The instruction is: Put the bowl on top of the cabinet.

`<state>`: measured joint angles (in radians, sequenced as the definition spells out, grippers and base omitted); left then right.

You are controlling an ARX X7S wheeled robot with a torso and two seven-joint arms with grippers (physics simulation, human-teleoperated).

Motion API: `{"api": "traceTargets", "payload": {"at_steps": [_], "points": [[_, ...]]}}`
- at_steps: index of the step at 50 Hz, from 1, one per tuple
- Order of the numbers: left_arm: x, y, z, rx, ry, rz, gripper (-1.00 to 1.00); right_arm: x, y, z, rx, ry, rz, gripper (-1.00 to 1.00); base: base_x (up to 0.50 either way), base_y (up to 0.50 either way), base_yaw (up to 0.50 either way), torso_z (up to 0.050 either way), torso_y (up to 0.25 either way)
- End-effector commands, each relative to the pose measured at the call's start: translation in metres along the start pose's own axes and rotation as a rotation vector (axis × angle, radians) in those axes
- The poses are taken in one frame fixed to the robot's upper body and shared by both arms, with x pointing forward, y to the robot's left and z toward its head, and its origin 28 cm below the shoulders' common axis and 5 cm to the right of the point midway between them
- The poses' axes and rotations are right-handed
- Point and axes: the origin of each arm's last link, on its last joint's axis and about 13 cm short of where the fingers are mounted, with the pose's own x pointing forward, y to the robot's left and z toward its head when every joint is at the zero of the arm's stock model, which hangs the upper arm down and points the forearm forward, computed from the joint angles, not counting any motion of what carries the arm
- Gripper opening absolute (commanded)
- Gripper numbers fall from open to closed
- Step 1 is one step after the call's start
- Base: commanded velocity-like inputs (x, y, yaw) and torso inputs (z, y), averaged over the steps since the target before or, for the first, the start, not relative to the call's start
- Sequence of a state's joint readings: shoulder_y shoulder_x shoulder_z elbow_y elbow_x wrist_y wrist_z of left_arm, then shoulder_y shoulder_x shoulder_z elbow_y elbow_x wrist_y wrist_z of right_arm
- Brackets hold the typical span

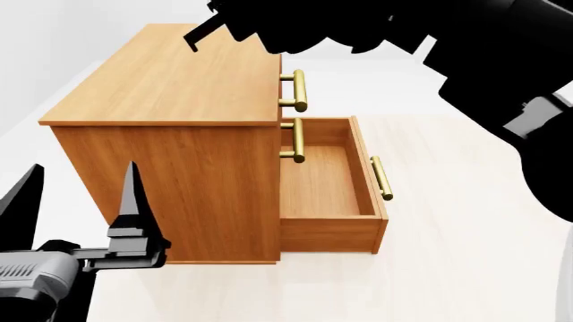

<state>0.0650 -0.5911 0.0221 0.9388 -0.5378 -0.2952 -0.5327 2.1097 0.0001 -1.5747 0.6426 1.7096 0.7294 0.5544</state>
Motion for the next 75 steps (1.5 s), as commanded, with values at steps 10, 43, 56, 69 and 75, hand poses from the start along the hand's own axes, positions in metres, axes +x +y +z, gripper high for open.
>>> {"api": "traceTargets", "payload": {"at_steps": [10, 43, 56, 69, 75], "points": [[0.001, 0.002, 0.001, -0.003, 0.0, 0.005, 1.0, -0.004, 0.015, -0.003, -0.023, -0.033, 0.082, -1.0, 0.0, 0.0, 0.0, 0.0, 0.0], [0.0, 0.001, 0.002, -0.007, -0.004, 0.001, 1.0, -0.012, 0.039, -0.014, -0.065, -0.032, 0.17, -1.0, 0.0, 0.0, 0.0, 0.0, 0.001], [0.0, 0.0, 0.002, -0.007, -0.004, 0.001, 1.0, -0.024, 0.045, -0.007, -0.069, -0.054, 0.201, -1.0, 0.0, 0.0, 0.0, 0.0, 0.001], [0.0, 0.001, 0.004, -0.011, -0.007, 0.001, 1.0, -0.032, 0.053, -0.007, -0.08, -0.071, 0.236, -1.0, 0.0, 0.0, 0.0, 0.001, 0.0], [0.0, 0.001, 0.004, -0.012, -0.007, 0.001, 1.0, -0.027, 0.056, -0.015, -0.078, -0.06, 0.243, -1.0, 0.0, 0.0, 0.0, 0.0, 0.0]]}}
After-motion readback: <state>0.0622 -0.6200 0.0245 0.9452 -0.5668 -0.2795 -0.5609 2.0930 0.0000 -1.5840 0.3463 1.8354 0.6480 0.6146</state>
